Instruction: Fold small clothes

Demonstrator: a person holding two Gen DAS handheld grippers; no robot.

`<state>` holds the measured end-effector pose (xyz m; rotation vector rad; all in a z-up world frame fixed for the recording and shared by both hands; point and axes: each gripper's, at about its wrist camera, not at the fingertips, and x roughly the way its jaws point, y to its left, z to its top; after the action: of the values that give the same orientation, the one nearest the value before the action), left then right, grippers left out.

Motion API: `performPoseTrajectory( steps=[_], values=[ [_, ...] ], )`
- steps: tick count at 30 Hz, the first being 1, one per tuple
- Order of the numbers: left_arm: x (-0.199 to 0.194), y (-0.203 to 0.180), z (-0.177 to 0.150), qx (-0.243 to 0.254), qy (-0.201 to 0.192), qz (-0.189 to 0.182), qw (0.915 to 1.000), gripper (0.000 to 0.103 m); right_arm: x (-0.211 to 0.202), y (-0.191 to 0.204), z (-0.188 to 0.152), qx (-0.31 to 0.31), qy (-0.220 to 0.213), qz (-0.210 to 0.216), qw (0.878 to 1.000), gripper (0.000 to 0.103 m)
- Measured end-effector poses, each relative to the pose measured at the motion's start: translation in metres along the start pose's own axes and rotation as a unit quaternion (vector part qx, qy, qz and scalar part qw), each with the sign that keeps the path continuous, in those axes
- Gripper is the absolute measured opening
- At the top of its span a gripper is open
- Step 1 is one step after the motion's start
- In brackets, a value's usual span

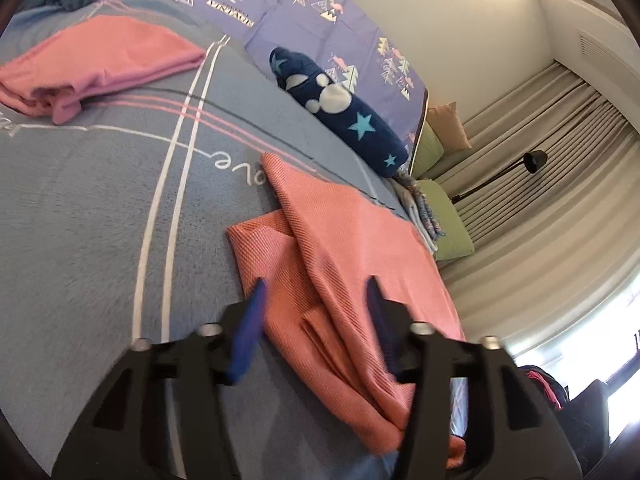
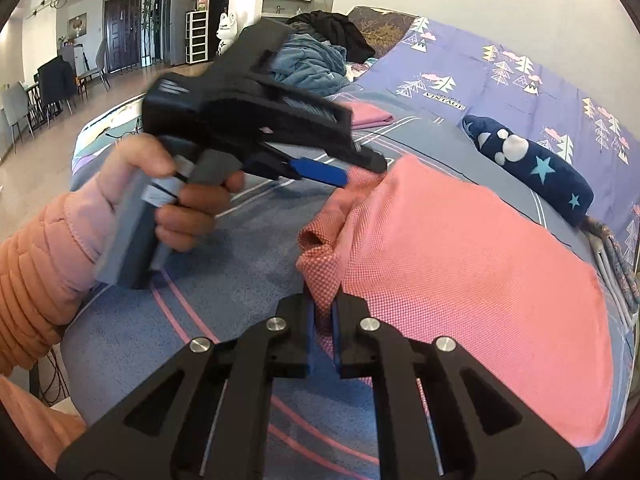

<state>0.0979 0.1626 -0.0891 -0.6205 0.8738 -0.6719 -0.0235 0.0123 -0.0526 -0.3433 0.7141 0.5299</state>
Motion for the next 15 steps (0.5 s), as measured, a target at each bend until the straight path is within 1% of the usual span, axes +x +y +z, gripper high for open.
performPoseTrajectory(
  steps=[1, 4, 5, 6, 8, 10, 12, 13, 14, 15],
  values=[
    [-0.005, -0.001, 0.000, -0.002, -0.002, -0.001, 1.0000, 0.063, 0.000, -0.001, 0.000, 0.003, 0.000, 0.002, 1.000, 0.007],
    [-0.011, 0.001, -0.002, -0.022, 0.005, -0.005, 0.9997, 0.067, -0.001, -0.003, -0.002, 0.011, -0.002, 0.010, 1.000, 0.007],
    [-0.009, 0.003, -0.004, -0.029, 0.014, -0.011, 0.9994, 0.073, 0.000, -0.007, -0.002, 0.013, -0.002, 0.012, 1.000, 0.007],
    [-0.004, 0.004, -0.005, -0.036, 0.025, -0.016, 0.9989, 0.075, -0.001, -0.007, -0.002, 0.015, -0.002, 0.015, 1.000, 0.007],
    [0.008, 0.004, -0.009, -0.042, 0.046, -0.022, 0.9978, 0.075, -0.002, -0.007, -0.003, 0.017, -0.003, 0.017, 1.000, 0.007],
    [0.017, -0.003, -0.010, -0.030, 0.047, -0.034, 0.9979, 0.075, -0.003, -0.007, -0.003, 0.020, -0.005, 0.019, 1.000, 0.007],
    [0.030, -0.008, -0.007, -0.036, 0.059, -0.047, 0.9965, 0.074, -0.002, -0.006, -0.004, 0.022, -0.004, 0.020, 1.000, 0.007],
    [0.034, -0.009, -0.005, -0.036, 0.062, -0.045, 0.9964, 0.060, -0.002, -0.005, -0.005, 0.023, -0.004, 0.020, 1.000, 0.007],
    [0.041, -0.010, -0.003, -0.035, 0.067, -0.035, 0.9965, 0.039, -0.001, -0.004, -0.005, 0.021, -0.005, 0.018, 1.000, 0.007],
    [0.046, -0.010, -0.001, -0.034, 0.072, -0.024, 0.9965, 0.029, -0.002, -0.003, -0.006, 0.017, -0.005, 0.014, 1.000, 0.007]
  ],
)
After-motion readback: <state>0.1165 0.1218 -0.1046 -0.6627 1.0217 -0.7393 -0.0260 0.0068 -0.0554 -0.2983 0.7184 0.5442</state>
